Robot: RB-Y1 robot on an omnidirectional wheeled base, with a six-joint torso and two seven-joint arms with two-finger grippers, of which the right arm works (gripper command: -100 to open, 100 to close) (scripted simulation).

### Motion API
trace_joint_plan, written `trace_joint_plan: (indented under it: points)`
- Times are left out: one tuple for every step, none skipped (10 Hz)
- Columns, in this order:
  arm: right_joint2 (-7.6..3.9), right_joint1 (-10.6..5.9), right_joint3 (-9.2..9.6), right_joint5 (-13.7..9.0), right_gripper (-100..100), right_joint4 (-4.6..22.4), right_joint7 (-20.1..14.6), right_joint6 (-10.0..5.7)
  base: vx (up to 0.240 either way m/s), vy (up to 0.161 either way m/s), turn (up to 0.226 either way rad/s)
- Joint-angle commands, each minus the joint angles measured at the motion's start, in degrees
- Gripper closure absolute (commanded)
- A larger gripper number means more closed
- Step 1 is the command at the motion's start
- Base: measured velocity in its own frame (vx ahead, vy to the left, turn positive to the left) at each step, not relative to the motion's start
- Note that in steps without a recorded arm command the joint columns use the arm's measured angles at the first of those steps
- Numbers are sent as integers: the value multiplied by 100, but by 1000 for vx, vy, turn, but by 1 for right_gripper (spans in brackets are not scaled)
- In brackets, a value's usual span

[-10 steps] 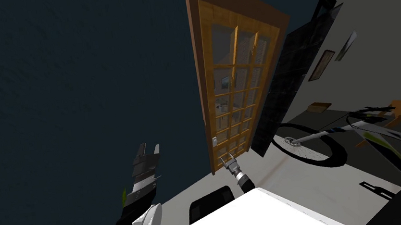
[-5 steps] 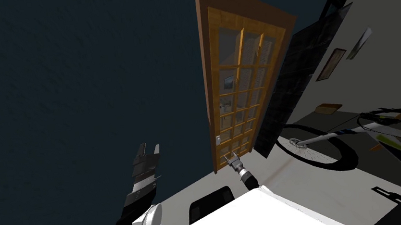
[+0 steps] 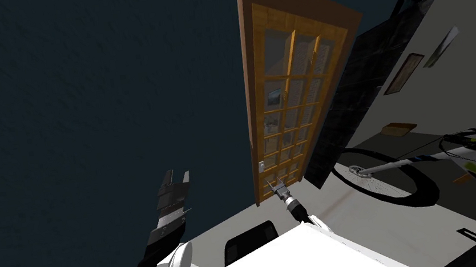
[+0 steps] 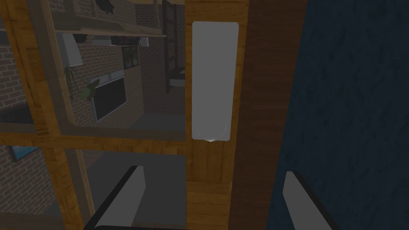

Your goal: Pull the door open

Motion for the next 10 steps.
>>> trace_joint_plan:
  points:
    - [-100, -166, -165, 34, -100, 182, -132, -34, 72, 51, 89]
    - [-153, -290, -261, 52, -100, 329, -195, -74, 109, 36, 75]
    - [-176, -350, -304, 61, -100, 396, -224, -93, 105, 17, 46]
    - [-215, -465, -380, 77, -100, 518, -278, -127, 126, 9, 53]
    - [-238, -567, -435, 93, -100, 612, -321, -157, 151, 15, 57]
    - [-247, -654, -469, 107, -100, 677, -353, -180, 199, 8, 50]
    - [-246, -718, -486, 118, -100, 716, -373, -196, 201, 12, 42]
    - [-264, -731, -486, 99, -100, 825, -336, -258, 58, 9, -44]
    - [-264, -731, -486, 99, 100, 825, -336, -258, -32, 8, 27]
    - [-264, -731, -486, 99, 100, 825, -336, -258, -29, 1, 24]
